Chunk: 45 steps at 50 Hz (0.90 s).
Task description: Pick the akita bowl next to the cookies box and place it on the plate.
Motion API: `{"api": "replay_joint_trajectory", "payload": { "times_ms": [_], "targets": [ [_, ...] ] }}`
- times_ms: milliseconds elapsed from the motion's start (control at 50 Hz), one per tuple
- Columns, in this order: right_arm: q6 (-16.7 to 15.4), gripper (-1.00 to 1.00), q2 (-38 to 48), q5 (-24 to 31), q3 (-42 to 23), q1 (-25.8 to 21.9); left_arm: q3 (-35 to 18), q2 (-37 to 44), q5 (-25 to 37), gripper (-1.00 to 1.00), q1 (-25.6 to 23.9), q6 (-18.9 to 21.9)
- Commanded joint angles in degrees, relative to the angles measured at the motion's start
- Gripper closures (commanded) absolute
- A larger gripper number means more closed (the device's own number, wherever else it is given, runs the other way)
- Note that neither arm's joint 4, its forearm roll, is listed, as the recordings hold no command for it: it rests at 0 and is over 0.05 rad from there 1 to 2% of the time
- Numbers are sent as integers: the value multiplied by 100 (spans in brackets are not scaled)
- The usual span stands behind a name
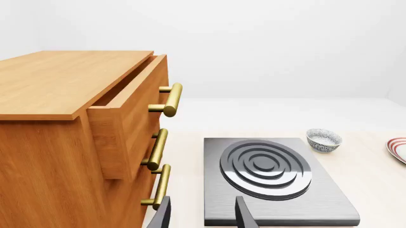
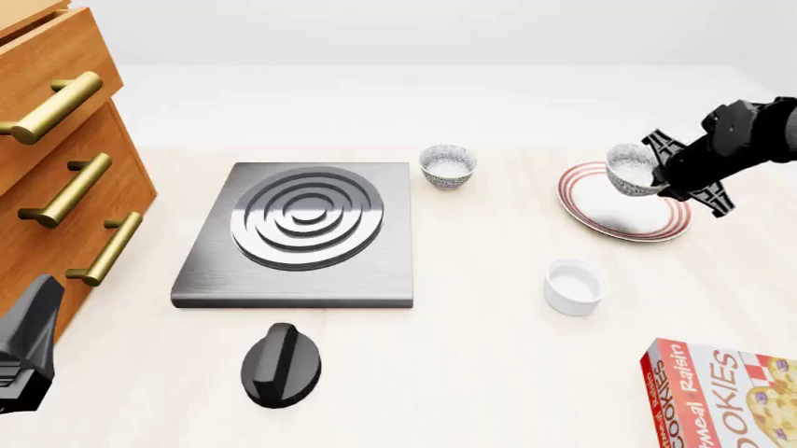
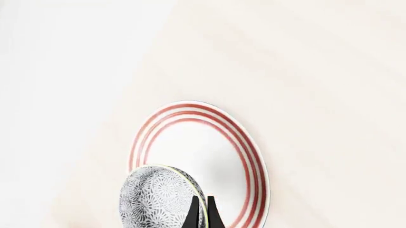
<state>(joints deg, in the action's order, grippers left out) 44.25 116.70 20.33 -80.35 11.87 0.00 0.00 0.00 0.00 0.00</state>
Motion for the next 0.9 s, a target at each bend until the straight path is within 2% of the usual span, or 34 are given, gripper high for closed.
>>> {"api": "replay_joint_trajectory", "payload": {
  "times_ms": [20,900],
  "targets": [
    [1,100,183,-82,-128,24,0,0,0,-100,0,0],
    [-17,100,793,-269,-352,69,0,0,0,-100,0,0]
  ]
}}
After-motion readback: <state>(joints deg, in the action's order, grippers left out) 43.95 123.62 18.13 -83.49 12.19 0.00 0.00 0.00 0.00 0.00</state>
